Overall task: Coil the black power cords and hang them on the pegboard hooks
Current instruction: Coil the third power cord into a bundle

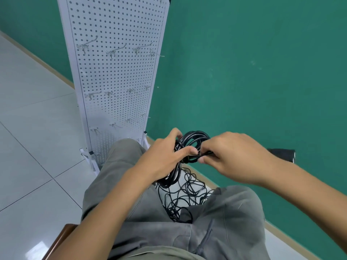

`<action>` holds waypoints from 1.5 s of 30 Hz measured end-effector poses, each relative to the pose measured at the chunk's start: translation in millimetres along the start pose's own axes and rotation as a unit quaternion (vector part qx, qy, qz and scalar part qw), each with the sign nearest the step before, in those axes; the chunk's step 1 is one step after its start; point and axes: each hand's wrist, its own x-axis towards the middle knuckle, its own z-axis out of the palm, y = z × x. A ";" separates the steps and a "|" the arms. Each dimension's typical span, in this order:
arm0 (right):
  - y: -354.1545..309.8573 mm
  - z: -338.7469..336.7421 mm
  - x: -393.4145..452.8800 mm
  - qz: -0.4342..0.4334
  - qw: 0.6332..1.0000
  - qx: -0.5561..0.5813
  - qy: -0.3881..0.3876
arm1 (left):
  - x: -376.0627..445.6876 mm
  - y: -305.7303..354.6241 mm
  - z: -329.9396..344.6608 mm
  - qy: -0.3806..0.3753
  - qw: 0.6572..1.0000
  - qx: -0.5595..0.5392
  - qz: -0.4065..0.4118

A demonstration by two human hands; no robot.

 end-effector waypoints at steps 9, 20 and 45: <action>5.6 -24.3 25.0 -0.151 0.979 -0.122 -0.069 | 4.9 -22.5 11.1 -0.124 0.985 -0.043 0.112; 27.2 -21.5 50.2 -0.062 0.874 0.444 -0.187 | -10.9 11.0 5.5 -0.184 0.937 -0.255 0.152; 37.9 44.1 48.1 -0.010 0.689 0.724 -0.036 | -0.1 17.6 7.7 -0.236 0.749 -0.614 -0.075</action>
